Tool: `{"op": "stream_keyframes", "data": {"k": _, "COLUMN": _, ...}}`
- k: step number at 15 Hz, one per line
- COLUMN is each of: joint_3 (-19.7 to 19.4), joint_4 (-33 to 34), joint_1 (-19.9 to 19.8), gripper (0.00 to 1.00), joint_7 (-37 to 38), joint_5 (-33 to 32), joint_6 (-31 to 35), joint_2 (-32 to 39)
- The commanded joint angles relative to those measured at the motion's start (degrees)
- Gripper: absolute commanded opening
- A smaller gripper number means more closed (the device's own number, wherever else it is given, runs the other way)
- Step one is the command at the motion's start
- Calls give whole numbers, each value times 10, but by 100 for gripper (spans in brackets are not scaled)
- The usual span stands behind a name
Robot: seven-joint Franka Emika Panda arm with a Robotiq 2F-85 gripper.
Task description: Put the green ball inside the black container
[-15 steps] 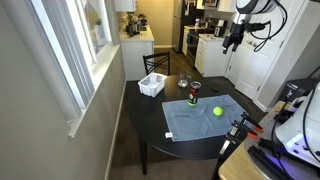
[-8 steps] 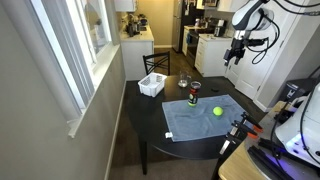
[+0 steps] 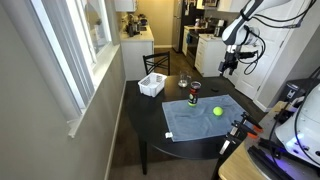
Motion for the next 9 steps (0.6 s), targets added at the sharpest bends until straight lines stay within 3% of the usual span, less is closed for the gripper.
{"op": "stream_keyframes", "data": {"k": 1, "joint_3": 17, "joint_4": 5, "joint_1": -15, "gripper": 100, "joint_7": 2, "joint_5": -8, "joint_6": -1, "joint_2": 9}}
{"op": "stream_keyframes", "data": {"k": 9, "joint_3": 23, "joint_4": 13, "joint_1": -23, "gripper": 100, "joint_7": -9, "joint_5": -8, "joint_6": -2, "joint_2": 20}}
